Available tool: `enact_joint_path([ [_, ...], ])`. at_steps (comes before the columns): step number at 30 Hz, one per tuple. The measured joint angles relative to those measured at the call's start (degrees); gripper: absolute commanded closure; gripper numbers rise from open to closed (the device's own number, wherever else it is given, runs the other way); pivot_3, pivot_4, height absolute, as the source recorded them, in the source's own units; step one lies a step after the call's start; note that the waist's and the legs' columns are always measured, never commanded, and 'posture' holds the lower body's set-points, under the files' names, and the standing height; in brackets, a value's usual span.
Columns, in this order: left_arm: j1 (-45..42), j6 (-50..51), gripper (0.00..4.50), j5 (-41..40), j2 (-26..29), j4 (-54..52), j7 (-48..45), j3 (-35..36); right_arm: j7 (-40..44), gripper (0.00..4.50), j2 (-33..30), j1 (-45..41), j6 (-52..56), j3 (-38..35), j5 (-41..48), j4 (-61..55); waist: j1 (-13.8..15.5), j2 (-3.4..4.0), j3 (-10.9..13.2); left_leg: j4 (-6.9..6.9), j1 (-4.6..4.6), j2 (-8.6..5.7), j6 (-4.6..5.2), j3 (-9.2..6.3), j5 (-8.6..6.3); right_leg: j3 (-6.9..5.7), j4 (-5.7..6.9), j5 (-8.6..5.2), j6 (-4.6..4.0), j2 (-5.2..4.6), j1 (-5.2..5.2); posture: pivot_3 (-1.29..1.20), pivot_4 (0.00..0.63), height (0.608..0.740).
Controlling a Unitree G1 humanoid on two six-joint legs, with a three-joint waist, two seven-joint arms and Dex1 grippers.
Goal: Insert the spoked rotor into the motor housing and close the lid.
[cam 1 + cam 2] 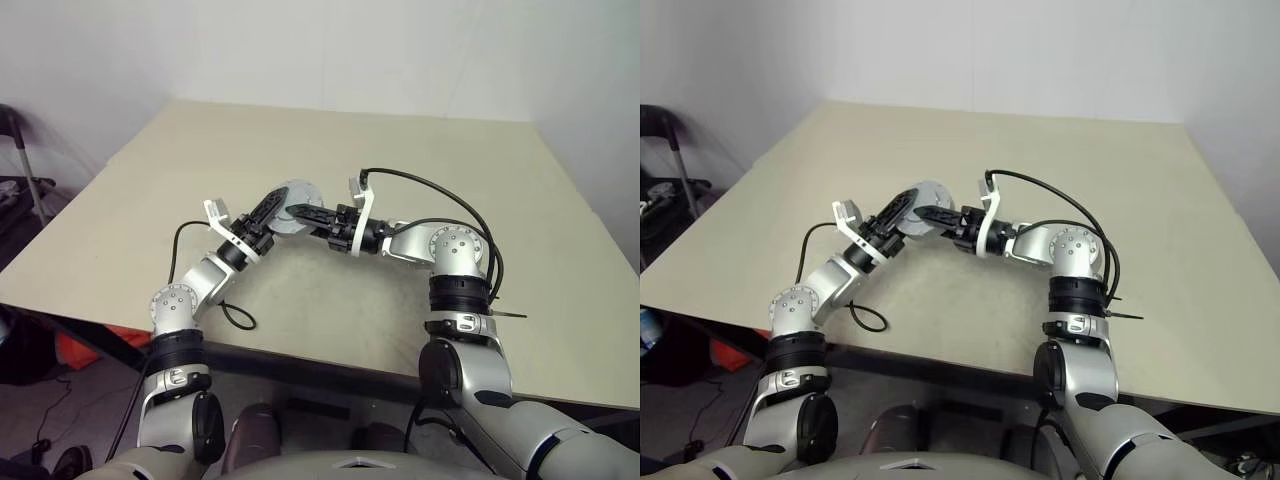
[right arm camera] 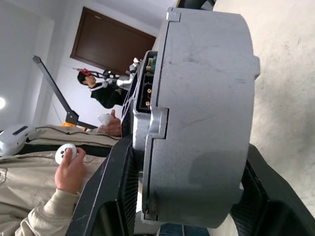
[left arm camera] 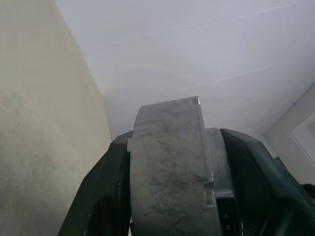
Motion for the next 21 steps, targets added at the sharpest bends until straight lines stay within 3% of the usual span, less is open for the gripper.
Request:
enact_joint_path([
  [2,-0.1,0.0,2.21,0.5,0.3,0.0,0.7,-0.2,-0.4,1.26,-0.3,0.0,-0.1,0.4,-0.8,0.0,0.0,-0.01,0.0,0.00,0.01,0.00,0.00,0.00,0.00,0.00,0.00,0.00,0.00,0.00,0.02,0.00,0.000,0.740],
  [5,-0.1,0.0,2.21,1.4,0.3,0.0,1.5,-0.3,-0.7,0.13,-0.2,0.0,-0.2,0.5,-0.8,-0.1,0.0,-0.01,0.0,0.00,0.01,0.00,0.00,0.00,0.00,0.00,0.00,0.00,0.00,0.00,0.01,0.00,0.000,0.740],
  [6,-0.1,0.0,2.21,1.7,0.3,0.0,1.8,-0.3,-0.9,0.03,-0.1,0.0,-0.2,0.5,-0.8,-0.2,0.0,-0.01,0.0,0.00,0.01,0.00,0.00,-0.01,0.00,0.00,0.00,0.00,0.00,0.00,0.01,0.00,0.000,0.740],
  [21,-1.3,-1.7,2.34,2.9,-0.1,2.9,2.8,0.4,-2.2,0.00,0.2,0.0,-1.5,0.6,-2.7,-0.2,0.0,-0.01,0.0,0.00,0.01,0.00,0.00,0.00,0.00,0.00,0.00,0.00,0.00,0.00,0.01,0.00,0.000,0.740],
])
